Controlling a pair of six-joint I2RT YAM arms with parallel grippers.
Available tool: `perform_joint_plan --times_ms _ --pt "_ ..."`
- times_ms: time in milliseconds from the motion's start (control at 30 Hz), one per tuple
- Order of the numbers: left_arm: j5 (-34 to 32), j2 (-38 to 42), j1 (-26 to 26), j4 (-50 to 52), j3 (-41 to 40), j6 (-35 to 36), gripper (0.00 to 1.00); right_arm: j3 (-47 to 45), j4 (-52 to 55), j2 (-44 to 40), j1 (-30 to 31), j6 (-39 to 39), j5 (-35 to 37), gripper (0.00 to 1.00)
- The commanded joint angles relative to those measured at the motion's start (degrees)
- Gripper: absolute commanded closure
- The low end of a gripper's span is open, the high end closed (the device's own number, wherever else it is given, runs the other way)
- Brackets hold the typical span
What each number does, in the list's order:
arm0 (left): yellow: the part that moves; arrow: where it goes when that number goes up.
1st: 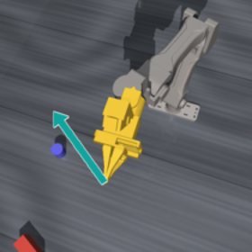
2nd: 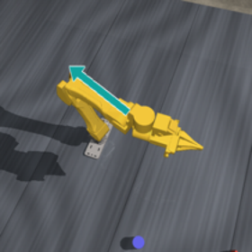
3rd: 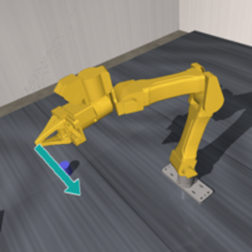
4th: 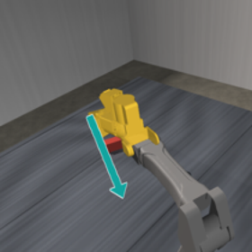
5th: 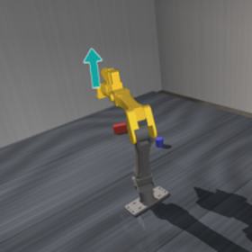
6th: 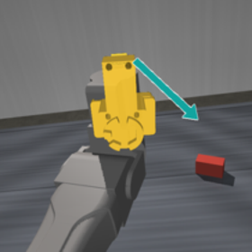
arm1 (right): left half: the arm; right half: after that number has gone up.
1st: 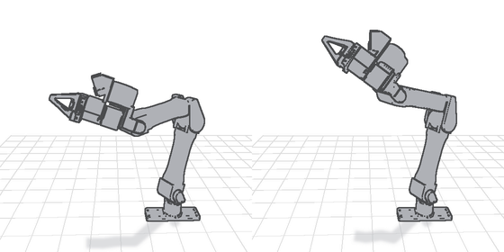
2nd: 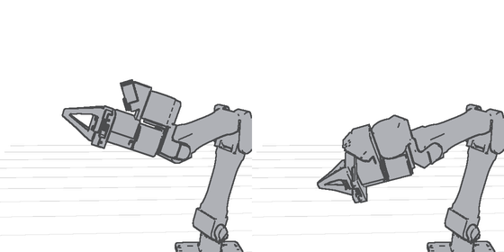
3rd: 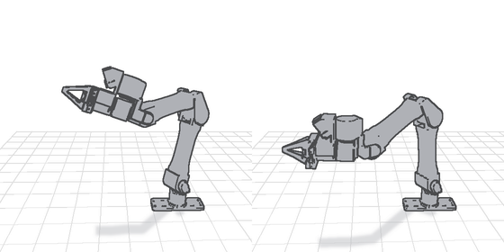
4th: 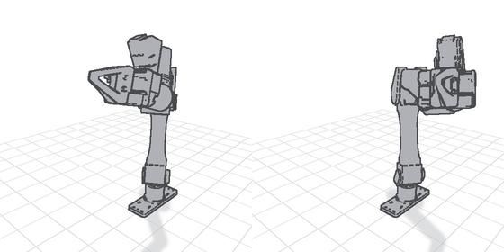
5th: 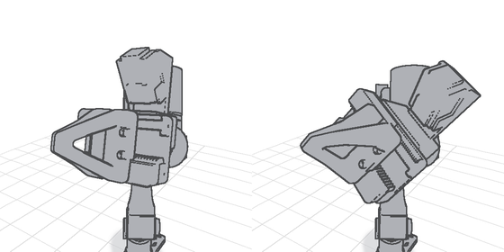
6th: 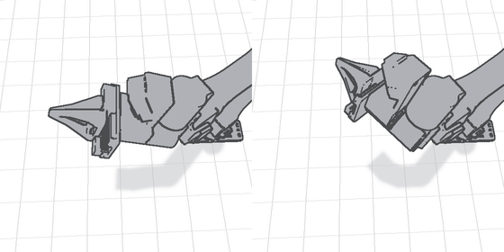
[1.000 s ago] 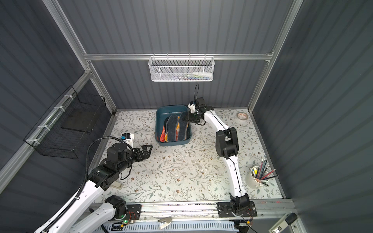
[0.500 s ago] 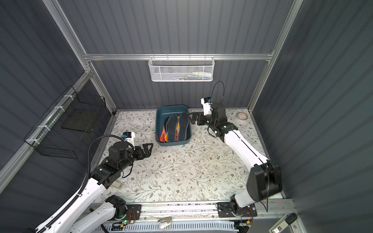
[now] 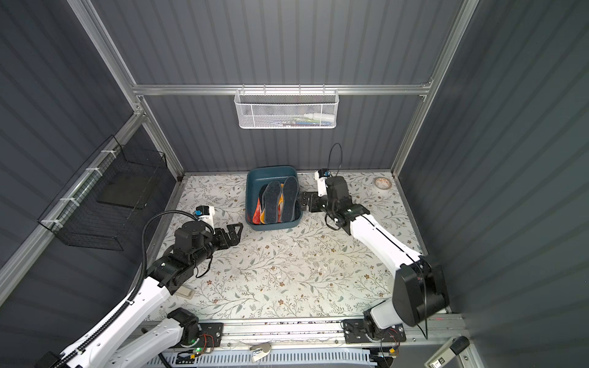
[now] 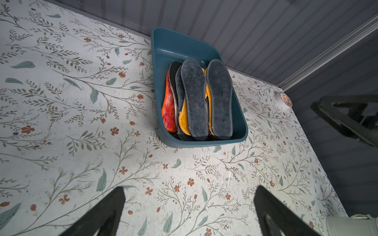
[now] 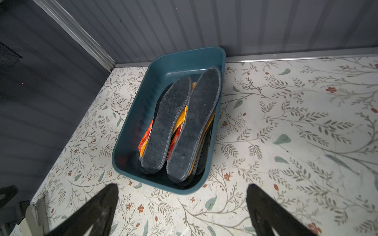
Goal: Put the insoles into the storage box
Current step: Adjust the insole in the storage box.
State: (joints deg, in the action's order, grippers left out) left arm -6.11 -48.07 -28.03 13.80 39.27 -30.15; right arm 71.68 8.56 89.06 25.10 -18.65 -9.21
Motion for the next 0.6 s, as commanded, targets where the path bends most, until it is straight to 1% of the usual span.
perform_joint_plan --times_ms 0,33,100,200,367,567 --pt "-1.37 2.27 0.17 0.72 0.46 0.18 0.0 10.91 10.76 8.36 1.71 0.2 3.09 0.01" --pt "-1.59 2.78 0.14 1.19 0.39 0.18 0.0 14.75 13.29 11.48 2.07 0.29 3.7 0.01" --pt "-1.95 3.29 0.17 1.79 0.37 0.1 0.0 19.33 16.24 16.26 2.8 1.04 4.47 0.01" --pt "-2.09 3.59 0.16 2.24 0.45 0.09 0.0 23.74 16.2 22.13 3.55 1.67 3.91 0.01" --pt "-2.0 2.85 0.17 2.4 0.49 0.02 0.0 29.11 15.64 28.63 4.91 3.56 3.28 0.01" --pt "-1.94 2.2 0.17 2.12 0.76 0.01 0.0 36.49 17.45 36.2 5.22 4.98 2.09 0.01"
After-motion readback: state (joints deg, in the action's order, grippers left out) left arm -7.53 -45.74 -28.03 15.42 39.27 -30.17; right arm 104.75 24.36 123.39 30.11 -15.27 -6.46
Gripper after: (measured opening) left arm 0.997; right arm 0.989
